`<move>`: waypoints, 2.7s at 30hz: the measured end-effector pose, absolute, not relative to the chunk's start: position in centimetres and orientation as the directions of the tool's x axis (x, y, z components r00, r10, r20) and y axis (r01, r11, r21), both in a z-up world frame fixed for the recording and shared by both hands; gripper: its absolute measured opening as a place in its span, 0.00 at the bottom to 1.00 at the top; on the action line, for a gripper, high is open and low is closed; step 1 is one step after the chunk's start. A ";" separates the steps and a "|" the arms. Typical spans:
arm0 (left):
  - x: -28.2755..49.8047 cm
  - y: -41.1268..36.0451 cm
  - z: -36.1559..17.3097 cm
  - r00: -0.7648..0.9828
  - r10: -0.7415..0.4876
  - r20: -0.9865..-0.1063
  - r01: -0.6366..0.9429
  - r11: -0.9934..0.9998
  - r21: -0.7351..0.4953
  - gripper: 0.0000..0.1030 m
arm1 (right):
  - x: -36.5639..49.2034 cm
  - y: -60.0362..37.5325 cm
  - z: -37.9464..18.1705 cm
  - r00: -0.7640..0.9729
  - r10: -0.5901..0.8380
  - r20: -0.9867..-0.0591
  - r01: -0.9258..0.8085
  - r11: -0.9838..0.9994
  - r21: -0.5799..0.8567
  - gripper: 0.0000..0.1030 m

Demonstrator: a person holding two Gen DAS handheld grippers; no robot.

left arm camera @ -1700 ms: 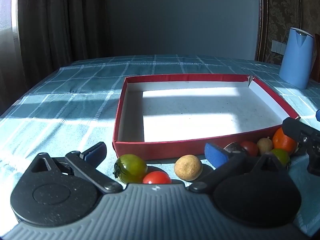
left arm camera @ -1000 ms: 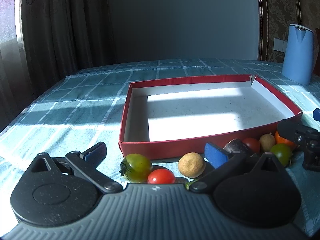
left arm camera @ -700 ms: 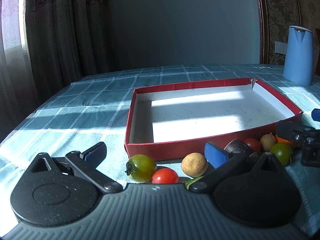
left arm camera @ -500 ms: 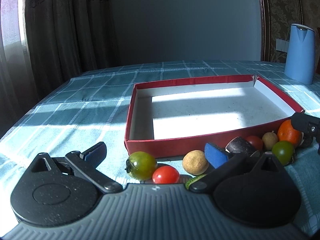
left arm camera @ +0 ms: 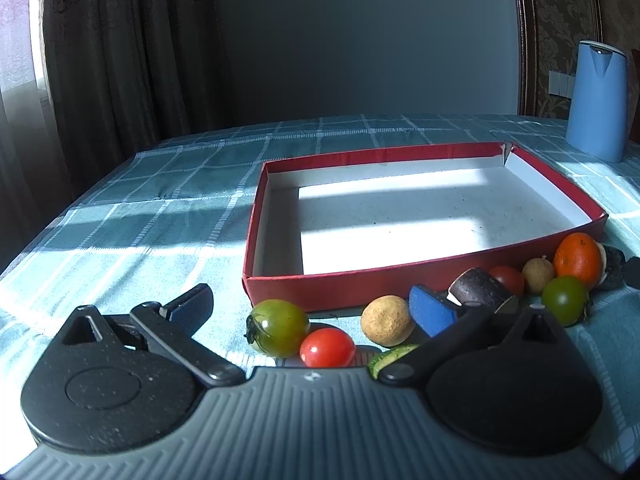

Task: Organize fruits
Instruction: 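Move the right gripper toward the black eggplant slice while the left gripper approaches the cut green lime, then close the right gripper on the eggplant slice while the left gripper grasps the cut lime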

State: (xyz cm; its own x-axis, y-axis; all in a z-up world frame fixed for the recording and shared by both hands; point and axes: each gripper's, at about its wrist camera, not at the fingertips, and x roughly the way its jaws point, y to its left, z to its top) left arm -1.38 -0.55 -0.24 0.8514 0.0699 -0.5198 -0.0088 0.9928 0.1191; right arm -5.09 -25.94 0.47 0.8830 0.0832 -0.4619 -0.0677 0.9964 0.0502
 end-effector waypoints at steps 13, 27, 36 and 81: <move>-1.4 -0.6 -0.3 0.857 0.065 -0.511 -0.010 0.994 0.110 1.00 | -2.7 -24.1 0.0 0.826 0.145 -0.545 -0.158 0.987 0.024 0.76; -1.6 -0.8 -0.4 0.857 0.065 -0.511 -0.006 0.993 0.117 1.00 | -1.3 -24.4 -0.4 0.801 0.118 -0.587 -0.140 0.990 0.008 0.56; -1.6 -1.0 -0.3 0.857 0.064 -0.511 -0.002 0.993 0.121 1.00 | 1.1 -25.0 -0.6 0.783 0.162 -0.601 -0.188 0.982 0.020 0.56; -6.4 -2.2 -1.0 0.858 -0.038 -0.513 0.122 0.984 0.132 0.55 | 1.2 -25.4 -0.8 0.788 0.144 -0.598 -0.148 0.988 0.043 0.41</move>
State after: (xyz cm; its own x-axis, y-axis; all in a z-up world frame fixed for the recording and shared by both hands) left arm -6.38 -2.17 -0.99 0.8578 -0.0375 -0.5126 0.1219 0.9837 0.1320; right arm 1.22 -25.44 -0.80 0.7880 0.1444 -0.5985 -0.1483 0.9880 0.0432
